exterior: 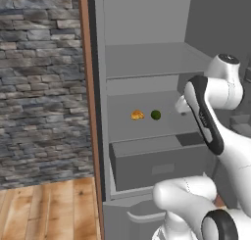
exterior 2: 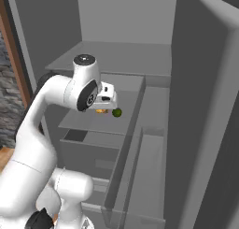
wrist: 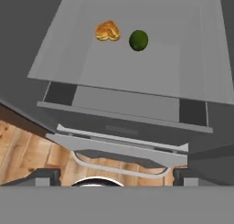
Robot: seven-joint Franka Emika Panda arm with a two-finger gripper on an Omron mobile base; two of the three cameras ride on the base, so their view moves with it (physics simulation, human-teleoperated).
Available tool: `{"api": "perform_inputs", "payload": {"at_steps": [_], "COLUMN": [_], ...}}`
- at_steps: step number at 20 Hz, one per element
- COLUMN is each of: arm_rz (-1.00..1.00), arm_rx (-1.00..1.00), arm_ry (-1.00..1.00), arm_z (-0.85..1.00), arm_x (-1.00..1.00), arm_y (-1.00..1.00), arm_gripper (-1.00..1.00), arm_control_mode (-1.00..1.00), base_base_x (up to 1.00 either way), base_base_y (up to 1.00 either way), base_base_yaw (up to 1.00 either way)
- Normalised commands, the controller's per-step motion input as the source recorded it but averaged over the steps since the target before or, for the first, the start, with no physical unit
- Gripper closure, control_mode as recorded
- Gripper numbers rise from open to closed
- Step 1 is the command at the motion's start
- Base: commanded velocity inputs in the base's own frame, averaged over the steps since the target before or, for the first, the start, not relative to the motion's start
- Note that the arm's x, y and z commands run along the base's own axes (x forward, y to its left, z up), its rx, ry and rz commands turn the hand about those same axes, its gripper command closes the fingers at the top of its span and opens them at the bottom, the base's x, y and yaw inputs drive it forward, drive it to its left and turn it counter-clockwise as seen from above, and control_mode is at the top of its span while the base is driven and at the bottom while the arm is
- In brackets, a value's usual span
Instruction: Pick lime from the fridge and place it on the plate on the counter.
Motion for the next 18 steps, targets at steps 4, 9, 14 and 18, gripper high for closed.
{"api": "perform_inputs", "payload": {"at_steps": [4,9,14,18], "arm_rz": [0.00,0.00,0.00,0.00], "arm_rx": [0.00,0.01,0.02,0.03], "arm_ry": [-0.24,-0.23,-0.02,0.00], "arm_z": [-0.67,-0.56,-0.02,0.00], "arm_x": [0.00,0.03,0.42,0.72], "arm_y": [-0.44,-0.19,0.00,0.00], "arm_gripper": [-1.00,-1.00,-1.00,-1.00], "arm_control_mode": [-1.00,-1.00,-1.00,-1.00], "base_base_x": [0.00,0.00,0.00,0.00], "base_base_y": [0.00,0.00,0.00,0.00], "base_base_yaw": [0.00,0.00,0.00,0.00]}}
